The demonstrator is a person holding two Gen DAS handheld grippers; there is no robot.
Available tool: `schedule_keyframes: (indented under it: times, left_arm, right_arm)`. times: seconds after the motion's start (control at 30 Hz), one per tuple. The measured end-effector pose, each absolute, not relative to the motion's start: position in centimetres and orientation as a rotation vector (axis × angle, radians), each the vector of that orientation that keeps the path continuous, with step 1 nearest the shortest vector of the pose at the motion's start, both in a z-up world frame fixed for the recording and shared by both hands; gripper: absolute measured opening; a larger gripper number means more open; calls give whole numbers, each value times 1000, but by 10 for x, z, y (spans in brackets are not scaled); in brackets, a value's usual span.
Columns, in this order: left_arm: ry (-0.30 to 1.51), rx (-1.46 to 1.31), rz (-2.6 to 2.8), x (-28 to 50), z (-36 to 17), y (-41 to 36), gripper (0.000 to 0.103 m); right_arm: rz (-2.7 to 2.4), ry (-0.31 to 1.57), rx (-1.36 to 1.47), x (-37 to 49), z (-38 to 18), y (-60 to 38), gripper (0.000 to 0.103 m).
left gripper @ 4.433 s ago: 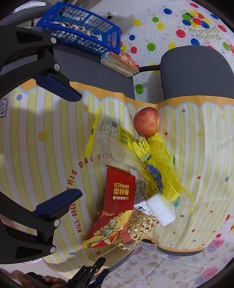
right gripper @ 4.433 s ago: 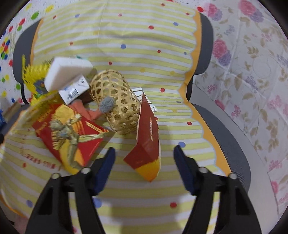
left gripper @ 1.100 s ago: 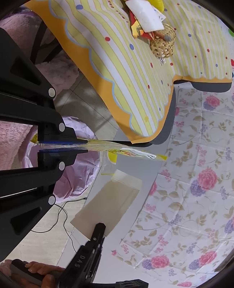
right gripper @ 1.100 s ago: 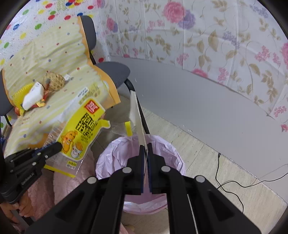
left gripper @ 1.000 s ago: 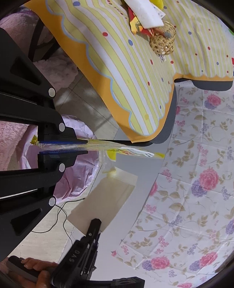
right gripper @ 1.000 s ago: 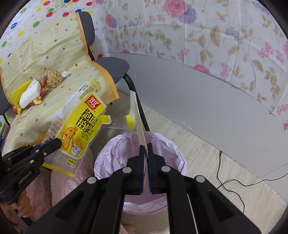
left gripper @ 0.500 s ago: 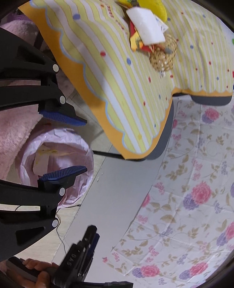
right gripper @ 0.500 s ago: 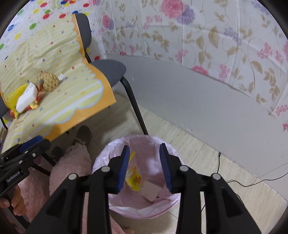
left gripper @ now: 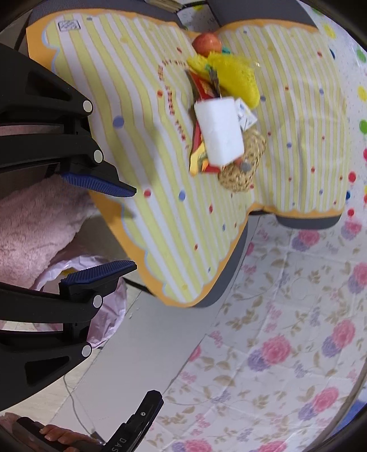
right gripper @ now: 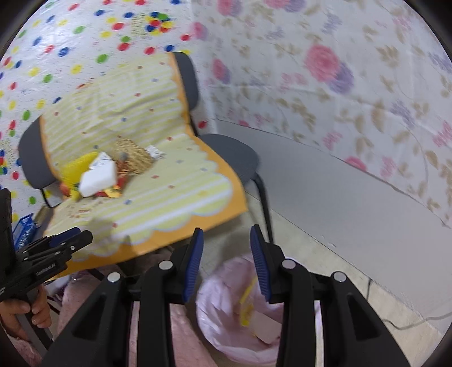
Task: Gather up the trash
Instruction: 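Move both open tools back over the chair, then grasp the yellow foam net with the left tool while the right tool grasps the white foam block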
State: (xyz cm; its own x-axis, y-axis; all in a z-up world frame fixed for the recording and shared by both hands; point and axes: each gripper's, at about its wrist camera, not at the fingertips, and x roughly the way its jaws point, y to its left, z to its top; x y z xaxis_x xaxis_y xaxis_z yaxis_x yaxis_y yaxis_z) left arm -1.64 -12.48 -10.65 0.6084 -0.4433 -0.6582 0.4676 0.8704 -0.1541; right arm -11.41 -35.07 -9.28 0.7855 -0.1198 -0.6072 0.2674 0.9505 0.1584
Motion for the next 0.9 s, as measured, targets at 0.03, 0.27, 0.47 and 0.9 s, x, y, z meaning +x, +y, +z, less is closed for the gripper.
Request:
schedule_keyframes:
  times: [0.03, 0.27, 0.47, 0.9]
  left_arm:
    - [748, 26, -514, -14, -104, -119, 48]
    - [717, -3, -403, -2, -93, -79, 51]
    - [673, 1, -267, 18, -85, -42, 59]
    - [645, 14, -100, 109, -78, 11, 78]
  right_arm:
    - [-188, 633, 233, -108, -89, -345, 34]
    - [-71, 648, 170, -69, -80, -309, 34]
    - [13, 674, 143, -28, -76, -284, 39]
    - [137, 655, 95, 60, -63, -244, 53]
